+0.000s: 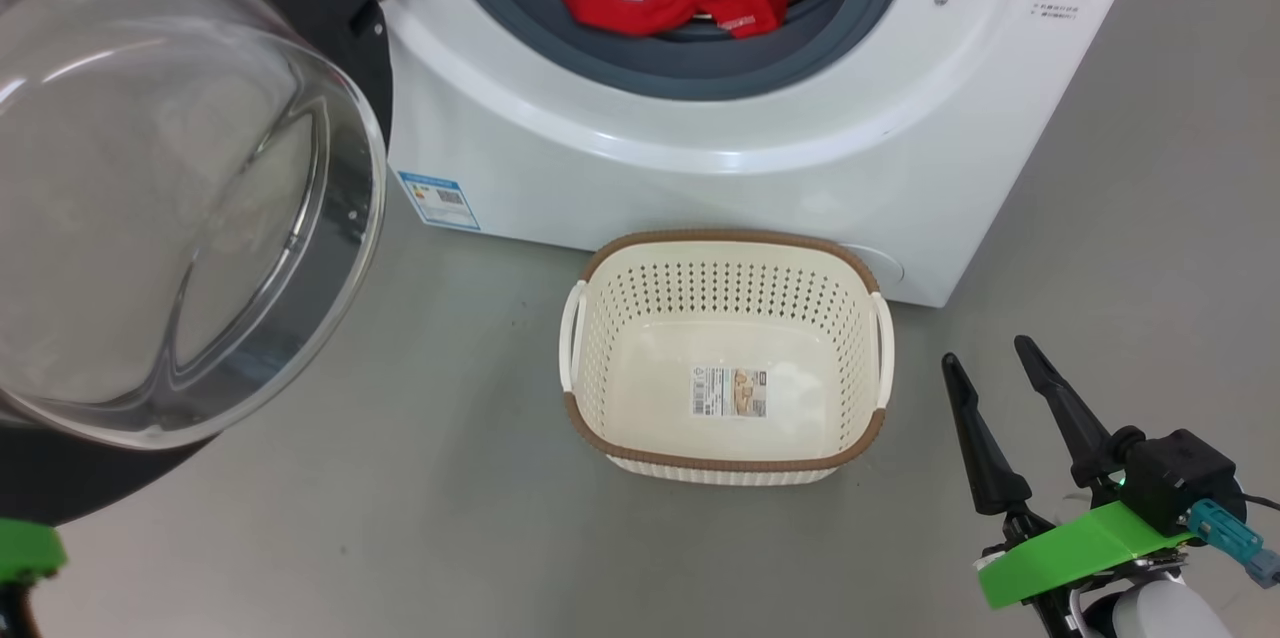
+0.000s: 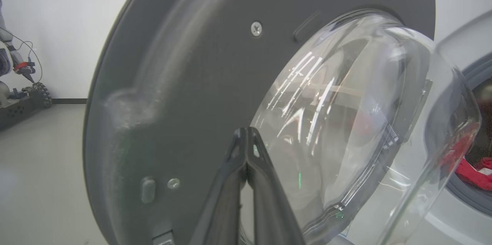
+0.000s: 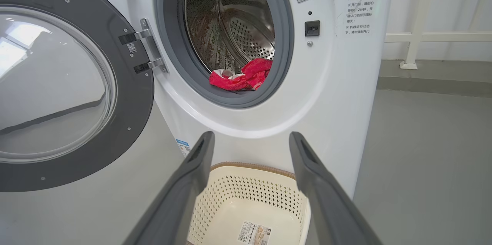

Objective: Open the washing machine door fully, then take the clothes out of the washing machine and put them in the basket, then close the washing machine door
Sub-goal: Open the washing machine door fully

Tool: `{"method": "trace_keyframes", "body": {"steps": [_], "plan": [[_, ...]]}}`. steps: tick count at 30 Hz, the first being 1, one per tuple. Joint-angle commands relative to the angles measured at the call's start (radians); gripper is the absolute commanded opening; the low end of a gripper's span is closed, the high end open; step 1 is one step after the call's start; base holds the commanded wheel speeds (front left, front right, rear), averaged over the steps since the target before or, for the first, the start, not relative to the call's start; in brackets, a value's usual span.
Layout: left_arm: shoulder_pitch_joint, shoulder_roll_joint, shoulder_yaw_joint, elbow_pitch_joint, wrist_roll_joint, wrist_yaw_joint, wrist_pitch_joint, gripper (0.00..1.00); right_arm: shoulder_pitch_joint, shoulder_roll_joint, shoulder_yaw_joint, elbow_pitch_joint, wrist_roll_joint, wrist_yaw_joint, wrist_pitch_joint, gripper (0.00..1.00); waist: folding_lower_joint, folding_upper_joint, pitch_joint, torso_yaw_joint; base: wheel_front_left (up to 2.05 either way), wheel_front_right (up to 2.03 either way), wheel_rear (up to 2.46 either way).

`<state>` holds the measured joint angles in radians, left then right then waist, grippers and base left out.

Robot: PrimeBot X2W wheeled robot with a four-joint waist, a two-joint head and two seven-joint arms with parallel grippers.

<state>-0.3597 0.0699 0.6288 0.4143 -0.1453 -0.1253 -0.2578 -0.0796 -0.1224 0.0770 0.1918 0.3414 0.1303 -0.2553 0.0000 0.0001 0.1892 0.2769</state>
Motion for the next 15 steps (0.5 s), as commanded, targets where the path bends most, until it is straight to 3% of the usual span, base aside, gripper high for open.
{"method": "trace_keyframes", "body": {"steps": [1, 6, 9, 10, 12, 14, 15], "plan": [[0.021, 0.036, 0.01, -0.035, -0.007, -0.005, -0.004, 0.0, 0.006, -0.002, 0.023, -0.022, -0.004, 0.0, -0.006, 1.0, 0.0, -0.0001, -0.013, -0.001, 0.0, 0.0, 0.0], [0.091, 0.027, -0.042, -0.082, -0.007, -0.005, -0.004, 0.02, 0.017, 0.003, 0.026, -0.022, -0.002, 0.0, -0.006, 1.0, 0.0, -0.0001, -0.043, -0.006, 0.0, 0.0, 0.0], [0.128, 0.014, -0.07, -0.112, -0.013, -0.005, -0.004, 0.24, 0.027, 0.007, 0.024, -0.021, -0.001, 0.0, -0.006, 1.0, 0.0, -0.0001, -0.061, -0.014, 0.0, 0.0, 0.0], [0.142, 0.011, -0.084, -0.121, -0.014, -0.005, -0.004, 0.39, 0.03, 0.009, 0.024, -0.021, -0.001, 0.0, -0.006, 1.0, 0.0, -0.0001, -0.066, -0.017, 0.0, 0.0, 0.0], [0.165, 0.007, -0.106, -0.138, -0.016, -0.005, -0.004, 0.5, 0.035, 0.012, 0.021, -0.022, -0.001, 0.0, -0.006, 1.0, 0.0, -0.0001, -0.074, -0.026, 0.0, 0.0, 0.0], [0.187, 0.003, -0.122, -0.153, -0.019, -0.005, -0.004, 0.93, 0.039, 0.015, 0.016, -0.023, 0.0, 0.0, -0.006, 1.0, 0.0, -0.0001, -0.08, -0.035, 0.0, 0.0, 0.0], [0.197, 0.0, -0.13, -0.16, -0.023, -0.005, -0.004, 1.0, 0.041, 0.017, 0.015, -0.024, 0.0, 0.0, -0.006, 1.0, 0.0, -0.0001, -0.082, -0.041, 0.0, 0.0, 0.0]]}}
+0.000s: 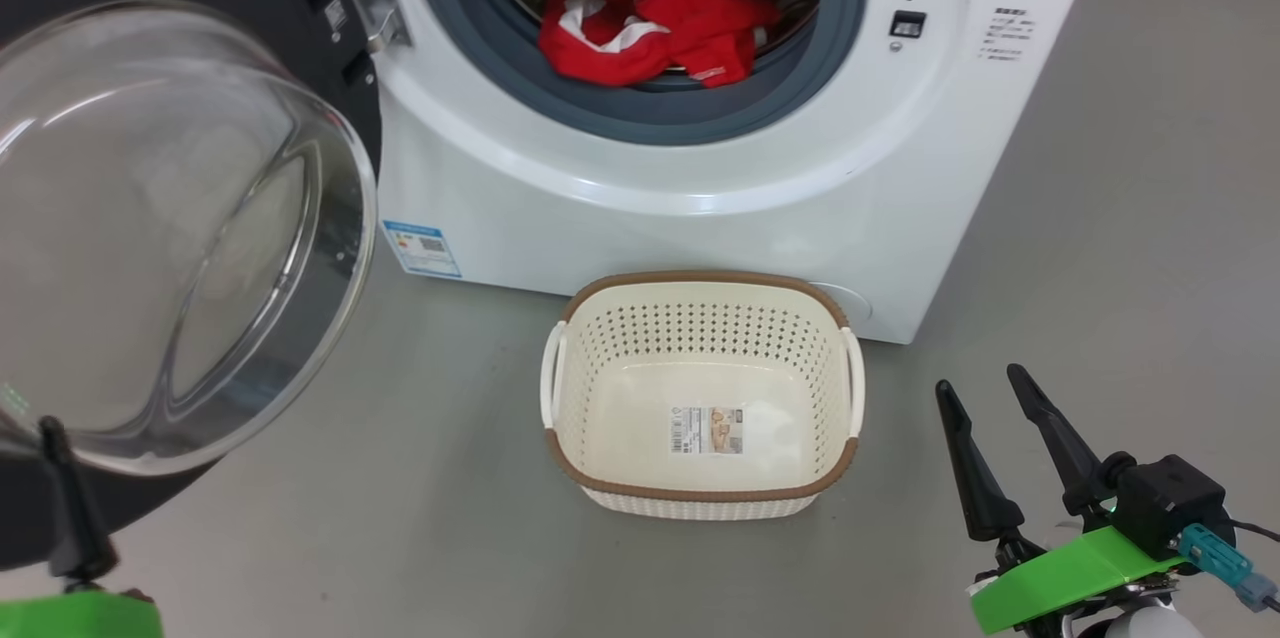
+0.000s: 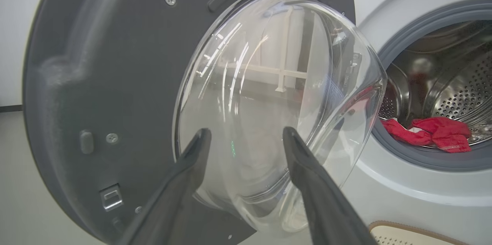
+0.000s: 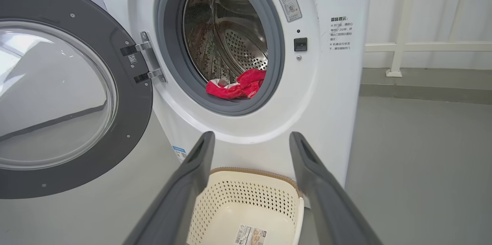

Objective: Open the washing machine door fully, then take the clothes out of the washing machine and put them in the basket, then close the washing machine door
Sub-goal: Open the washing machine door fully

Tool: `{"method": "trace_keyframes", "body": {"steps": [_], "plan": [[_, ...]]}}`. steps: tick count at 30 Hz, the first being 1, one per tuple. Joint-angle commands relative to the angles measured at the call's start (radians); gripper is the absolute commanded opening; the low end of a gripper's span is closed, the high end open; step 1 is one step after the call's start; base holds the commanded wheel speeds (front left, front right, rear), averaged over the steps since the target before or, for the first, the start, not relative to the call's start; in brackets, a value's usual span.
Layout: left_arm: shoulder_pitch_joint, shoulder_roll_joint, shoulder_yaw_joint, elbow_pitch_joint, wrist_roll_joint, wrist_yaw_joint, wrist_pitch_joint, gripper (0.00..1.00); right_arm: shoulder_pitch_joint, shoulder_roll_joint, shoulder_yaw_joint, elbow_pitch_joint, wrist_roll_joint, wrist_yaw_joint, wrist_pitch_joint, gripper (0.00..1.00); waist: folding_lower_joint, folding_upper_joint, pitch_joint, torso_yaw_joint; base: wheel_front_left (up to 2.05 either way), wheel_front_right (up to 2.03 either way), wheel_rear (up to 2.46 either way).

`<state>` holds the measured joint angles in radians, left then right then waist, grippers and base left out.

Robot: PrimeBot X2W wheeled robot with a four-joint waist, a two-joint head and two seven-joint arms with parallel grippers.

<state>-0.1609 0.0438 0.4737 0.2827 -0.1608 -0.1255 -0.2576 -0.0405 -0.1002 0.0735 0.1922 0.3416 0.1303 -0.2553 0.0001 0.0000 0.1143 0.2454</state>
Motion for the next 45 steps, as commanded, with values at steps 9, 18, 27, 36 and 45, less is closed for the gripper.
{"method": "trace_keyframes", "body": {"steps": [9, 18, 27, 36, 45], "plan": [[0.07, 0.016, -0.103, -0.083, -0.072, -0.005, -0.004, 1.0, 0.017, 0.005, -0.008, -0.03, 0.0, 0.0, -0.006, 1.0, -0.0001, 0.0, -0.019, -0.066, 0.0, 0.0, 0.0], [0.104, 0.042, -0.235, -0.124, -0.119, -0.005, -0.004, 1.0, 0.022, 0.013, -0.032, -0.035, -0.002, 0.0, -0.006, 1.0, -0.0001, 0.0, -0.014, -0.132, 0.0, 0.0, 0.0], [0.112, 0.061, -0.316, -0.134, -0.166, -0.005, -0.004, 1.0, 0.016, 0.021, -0.053, -0.041, -0.002, 0.0, -0.006, 1.0, -0.0001, 0.0, -0.002, -0.214, 0.0, 0.0, 0.0], [0.111, 0.06, -0.364, -0.136, -0.177, -0.005, -0.004, 1.0, 0.01, 0.031, -0.065, -0.042, 0.002, 0.0, -0.006, 1.0, -0.0001, 0.0, 0.013, -0.279, 0.0, 0.0, 0.0], [0.104, 0.057, -0.397, -0.136, -0.177, -0.005, -0.004, 1.0, 0.01, 0.035, -0.081, -0.046, 0.0, 0.0, -0.006, 1.0, -0.0001, 0.0, 0.015, -0.32, 0.0, 0.0, 0.0]]}}
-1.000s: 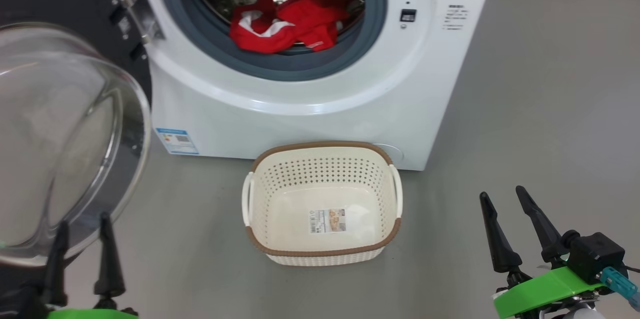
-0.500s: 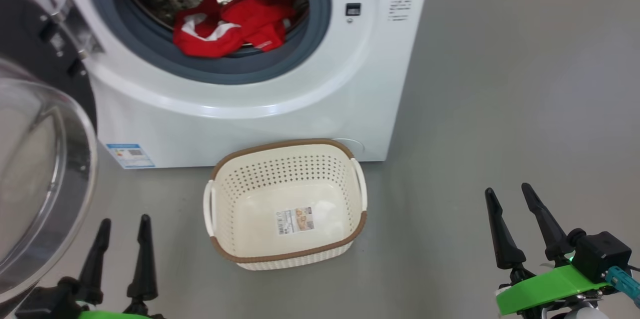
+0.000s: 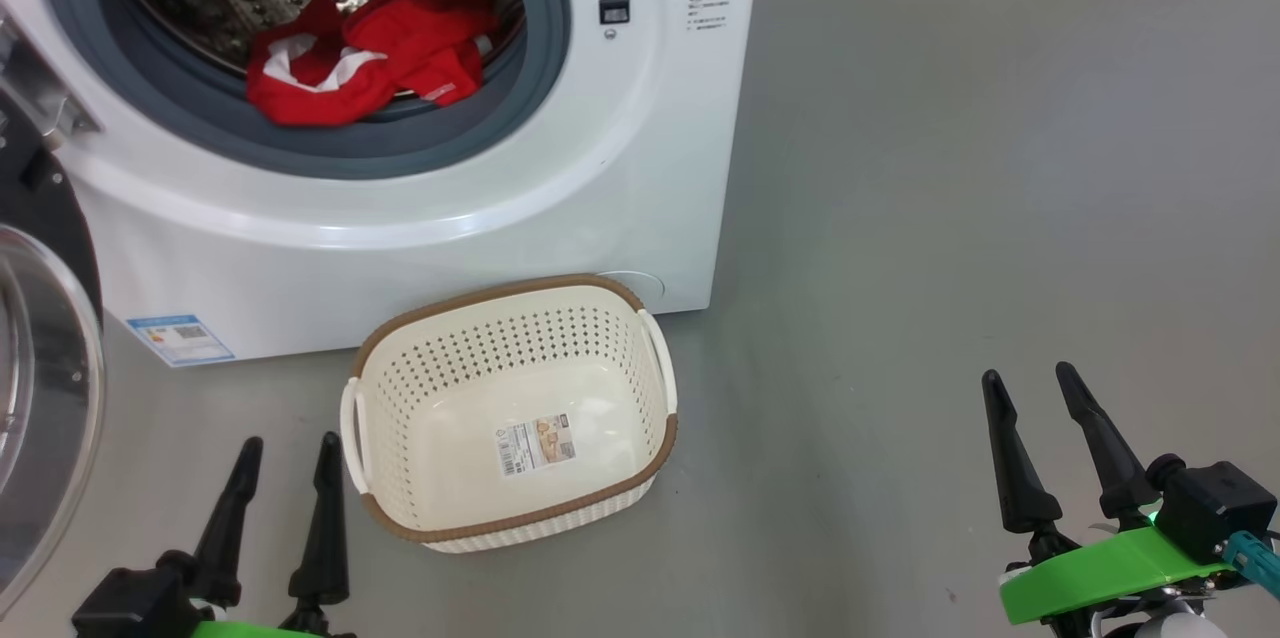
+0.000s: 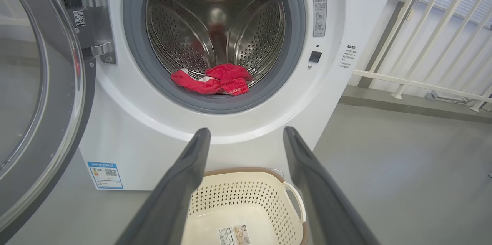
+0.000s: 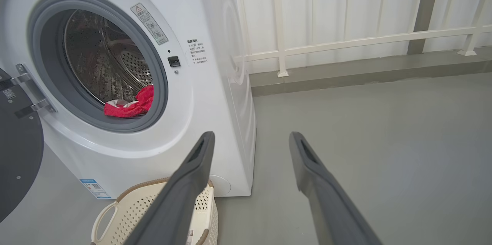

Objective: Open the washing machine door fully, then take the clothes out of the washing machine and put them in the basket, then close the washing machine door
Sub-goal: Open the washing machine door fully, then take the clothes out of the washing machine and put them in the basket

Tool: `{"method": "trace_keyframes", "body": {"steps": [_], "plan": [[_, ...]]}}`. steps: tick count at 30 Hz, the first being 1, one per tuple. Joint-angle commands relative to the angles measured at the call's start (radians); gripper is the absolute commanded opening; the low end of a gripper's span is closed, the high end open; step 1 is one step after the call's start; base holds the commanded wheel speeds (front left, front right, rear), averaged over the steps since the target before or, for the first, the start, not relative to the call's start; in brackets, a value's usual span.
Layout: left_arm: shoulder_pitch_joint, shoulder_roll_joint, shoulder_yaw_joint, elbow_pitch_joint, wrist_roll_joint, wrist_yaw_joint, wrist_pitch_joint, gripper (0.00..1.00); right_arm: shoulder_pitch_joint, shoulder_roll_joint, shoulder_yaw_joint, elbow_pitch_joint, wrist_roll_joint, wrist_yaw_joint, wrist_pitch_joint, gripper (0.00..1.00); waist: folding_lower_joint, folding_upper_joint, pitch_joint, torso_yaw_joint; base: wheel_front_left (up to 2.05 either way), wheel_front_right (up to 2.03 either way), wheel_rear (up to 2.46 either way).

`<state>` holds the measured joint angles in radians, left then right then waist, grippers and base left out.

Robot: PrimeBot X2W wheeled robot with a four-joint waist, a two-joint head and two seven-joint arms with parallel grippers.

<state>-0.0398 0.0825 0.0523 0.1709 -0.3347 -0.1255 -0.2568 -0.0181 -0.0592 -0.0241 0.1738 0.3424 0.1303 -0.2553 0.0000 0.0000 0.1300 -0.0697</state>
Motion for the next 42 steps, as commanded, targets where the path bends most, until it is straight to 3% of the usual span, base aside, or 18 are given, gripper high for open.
{"method": "trace_keyframes", "body": {"steps": [1, 27, 42], "plan": [[-0.016, 0.02, 0.022, -0.025, -0.003, -0.005, -0.005, 1.0, -0.011, -0.006, 0.014, -0.027, -0.002, 0.0, -0.006, 1.0, 0.0, 0.0, -0.003, -0.007, 0.0, 0.0, 0.0], [-0.017, 0.034, -0.005, -0.042, -0.023, -0.005, -0.005, 1.0, -0.009, -0.004, -0.002, -0.032, -0.01, 0.0, -0.006, 1.0, 0.0, 0.0, -0.002, 0.008, 0.01, -0.02, 0.01], [-0.037, 0.038, -0.005, -0.049, -0.024, -0.005, -0.005, 1.0, -0.027, 0.001, -0.001, -0.031, -0.01, 0.0, -0.006, 1.0, 0.0, 0.0, 0.023, 0.014, 0.78, -0.84, 0.06]]}}
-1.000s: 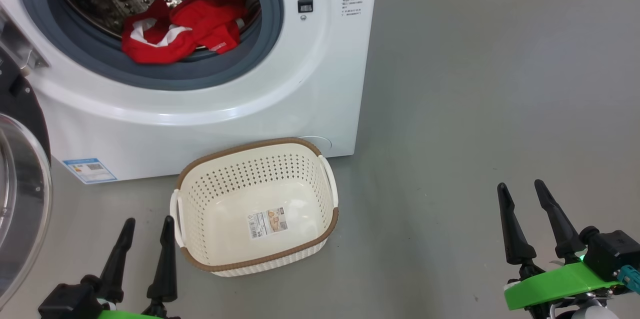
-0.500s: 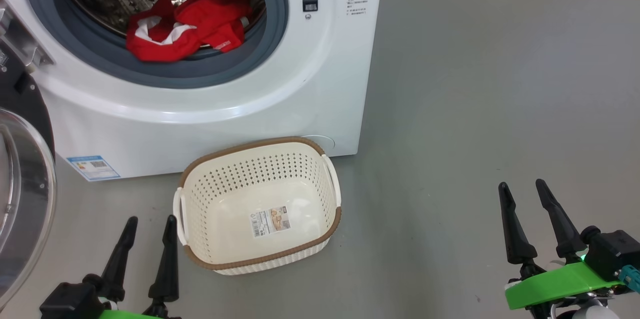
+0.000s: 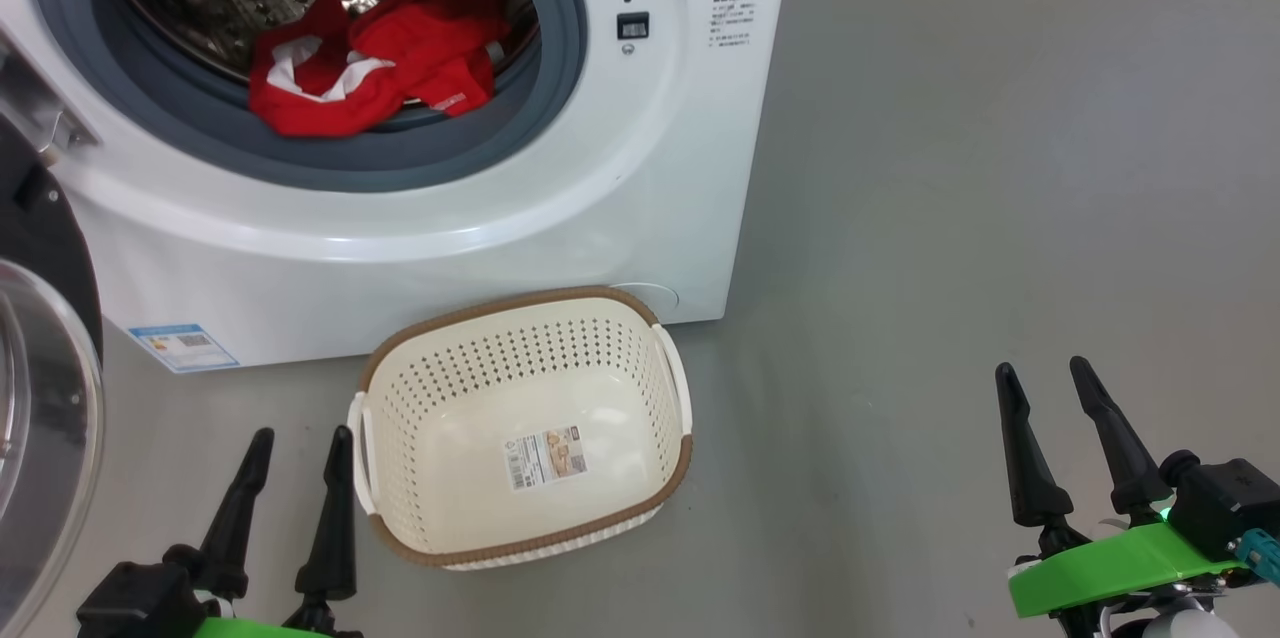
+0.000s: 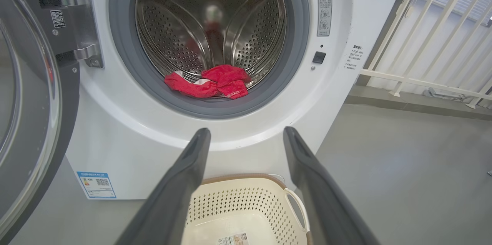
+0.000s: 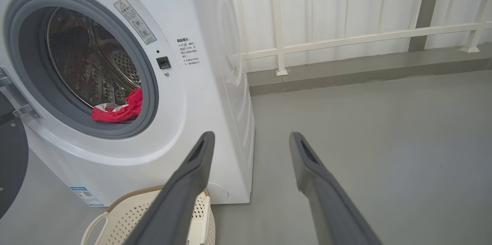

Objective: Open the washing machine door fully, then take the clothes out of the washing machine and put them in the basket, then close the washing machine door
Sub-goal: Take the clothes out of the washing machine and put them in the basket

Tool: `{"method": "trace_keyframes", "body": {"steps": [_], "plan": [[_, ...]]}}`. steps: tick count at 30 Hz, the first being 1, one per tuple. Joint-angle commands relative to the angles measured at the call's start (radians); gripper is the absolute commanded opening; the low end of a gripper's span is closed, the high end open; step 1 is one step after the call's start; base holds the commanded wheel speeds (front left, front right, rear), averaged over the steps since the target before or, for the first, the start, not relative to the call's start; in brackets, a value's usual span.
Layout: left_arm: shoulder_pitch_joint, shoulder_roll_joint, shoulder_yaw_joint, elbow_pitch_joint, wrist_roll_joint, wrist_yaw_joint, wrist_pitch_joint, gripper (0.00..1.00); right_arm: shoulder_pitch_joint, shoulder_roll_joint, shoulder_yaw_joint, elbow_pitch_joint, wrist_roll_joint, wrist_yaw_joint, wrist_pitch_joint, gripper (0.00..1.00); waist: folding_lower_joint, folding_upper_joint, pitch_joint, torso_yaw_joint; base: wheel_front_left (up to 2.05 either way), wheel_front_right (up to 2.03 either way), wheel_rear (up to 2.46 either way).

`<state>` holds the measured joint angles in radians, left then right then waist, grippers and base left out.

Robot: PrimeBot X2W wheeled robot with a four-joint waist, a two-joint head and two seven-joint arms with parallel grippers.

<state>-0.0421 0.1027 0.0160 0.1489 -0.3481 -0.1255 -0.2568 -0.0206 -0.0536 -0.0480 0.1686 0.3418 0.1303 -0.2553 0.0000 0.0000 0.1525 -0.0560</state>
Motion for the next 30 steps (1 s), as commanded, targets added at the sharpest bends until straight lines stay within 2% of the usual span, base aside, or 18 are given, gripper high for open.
{"method": "trace_keyframes", "body": {"steps": [1, 12, 24, 30], "plan": [[-0.036, 0.018, 0.031, -0.027, -0.01, -0.005, -0.005, 1.0, -0.025, -0.005, 0.024, -0.025, -0.009, 0.0, -0.006, 1.0, 0.0, 0.0, 0.001, 0.001, 0.87, -0.93, 0.05], [-0.047, 0.022, 0.027, -0.017, -0.008, -0.005, -0.005, 1.0, -0.034, -0.003, 0.033, -0.023, -0.007, 0.0, -0.006, 1.0, 0.0, 0.0, 0.011, 0.002, 0.76, -0.81, 0.05], [-0.055, 0.02, 0.024, -0.016, -0.006, -0.005, -0.005, 1.0, -0.04, -0.002, 0.038, -0.025, -0.006, 0.0, -0.006, 1.0, 0.0, 0.0, 0.025, 0.0, 0.03, -0.03, 0.0], [-0.082, 0.01, 0.033, 0.021, 0.033, -0.005, -0.005, 1.0, -0.055, -0.002, 0.04, -0.028, -0.006, 0.0, -0.006, 1.0, 0.0, 0.0, 0.05, -0.004, 0.0, 0.0, 0.0]]}}
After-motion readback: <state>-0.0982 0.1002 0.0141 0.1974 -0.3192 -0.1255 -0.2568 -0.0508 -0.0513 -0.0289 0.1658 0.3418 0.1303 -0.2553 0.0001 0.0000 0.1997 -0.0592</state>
